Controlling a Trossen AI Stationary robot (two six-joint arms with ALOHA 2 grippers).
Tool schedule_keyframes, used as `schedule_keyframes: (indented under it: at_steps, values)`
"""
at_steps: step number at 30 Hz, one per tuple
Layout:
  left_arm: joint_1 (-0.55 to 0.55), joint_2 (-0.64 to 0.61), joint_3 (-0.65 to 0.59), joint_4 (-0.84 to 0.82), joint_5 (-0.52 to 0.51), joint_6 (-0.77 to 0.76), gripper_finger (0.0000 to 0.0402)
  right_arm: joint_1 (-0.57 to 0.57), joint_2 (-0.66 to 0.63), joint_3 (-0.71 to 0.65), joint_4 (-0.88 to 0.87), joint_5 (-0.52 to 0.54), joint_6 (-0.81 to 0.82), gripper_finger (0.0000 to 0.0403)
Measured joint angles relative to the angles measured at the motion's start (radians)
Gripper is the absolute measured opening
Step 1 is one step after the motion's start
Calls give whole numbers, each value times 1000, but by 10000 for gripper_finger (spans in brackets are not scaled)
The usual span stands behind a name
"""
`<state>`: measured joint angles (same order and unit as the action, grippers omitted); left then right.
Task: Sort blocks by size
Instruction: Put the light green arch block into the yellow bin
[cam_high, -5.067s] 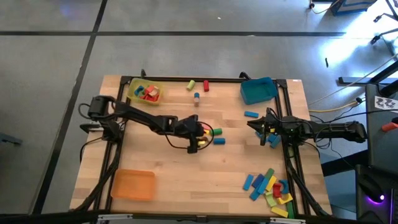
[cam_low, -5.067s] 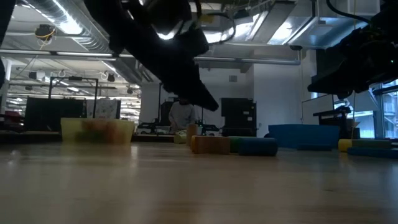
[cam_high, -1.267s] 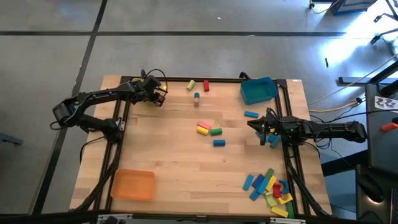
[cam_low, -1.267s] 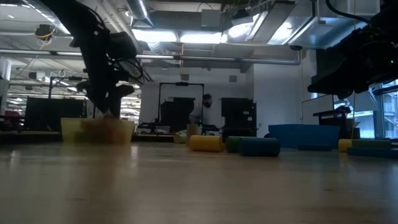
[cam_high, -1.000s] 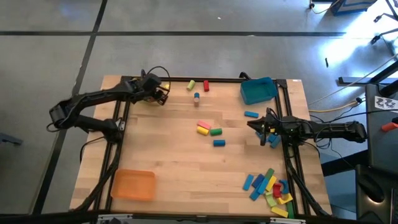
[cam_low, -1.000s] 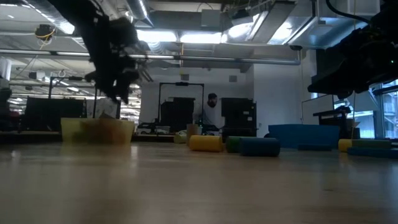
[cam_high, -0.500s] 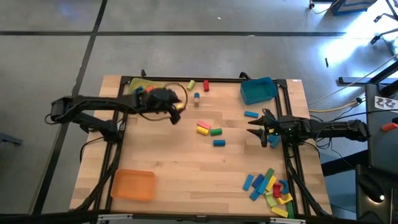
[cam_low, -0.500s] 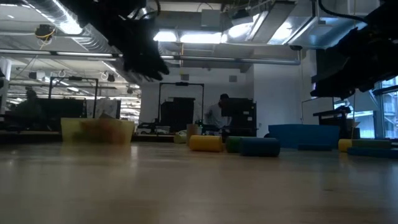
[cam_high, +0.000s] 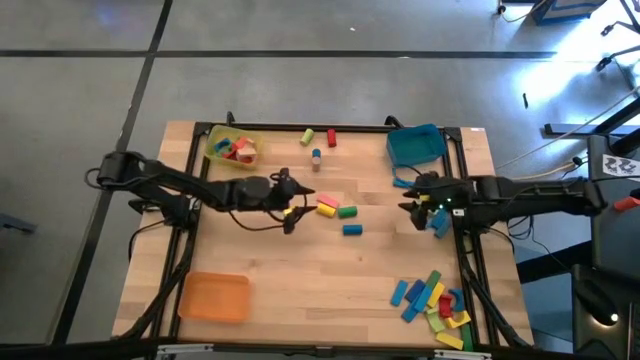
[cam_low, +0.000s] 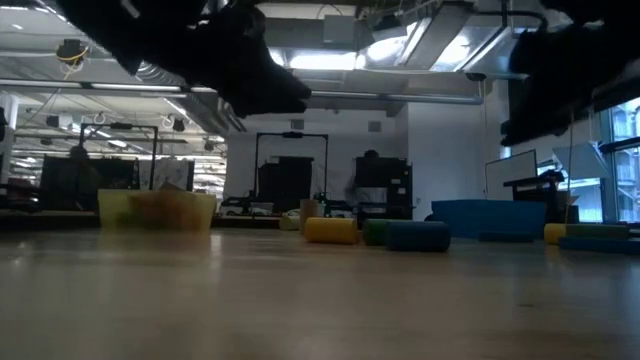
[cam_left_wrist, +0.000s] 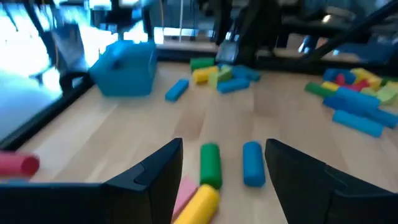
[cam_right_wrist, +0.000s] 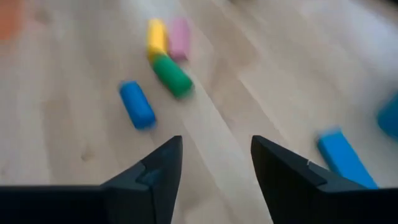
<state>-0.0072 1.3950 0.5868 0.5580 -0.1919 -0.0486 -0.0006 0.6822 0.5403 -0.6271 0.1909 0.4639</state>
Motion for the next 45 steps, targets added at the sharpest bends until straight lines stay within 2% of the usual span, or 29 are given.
schedule_keyframes:
  at_steps: [2, 6, 10, 13, 20, 24, 28, 34, 45]
  values:
    - [0, 10, -44, 99, -1, 0, 212, 0, 59, 59, -119, 0, 80, 185]
    - [0, 9, -112, 183, -2, -23, 211, 0, 170, 111, -329, -27, 212, 175]
    - [0, 9, -138, 247, -2, -54, 211, 0, 274, 114, -458, -45, 292, 168]
    - [-5, 9, -138, 232, -2, -56, 211, 0, 346, 114, -509, -34, 322, 163]
    - [-29, 9, -139, 211, -1, -22, 211, 0, 496, 114, -499, -5, 349, 148]
    - [-46, 9, -139, 207, -1, -9, 211, -6, 575, 114, -499, 61, 367, 135]
    - [-66, 9, -139, 206, -1, -1, 211, -35, 634, 114, -493, 41, 359, 127]
    - [-90, 9, -139, 205, -1, 27, 211, -69, 670, 113, -443, 1, 309, 127]
    - [-93, 9, -139, 205, -1, 34, 211, -146, 728, 113, -377, 8, 238, 126]
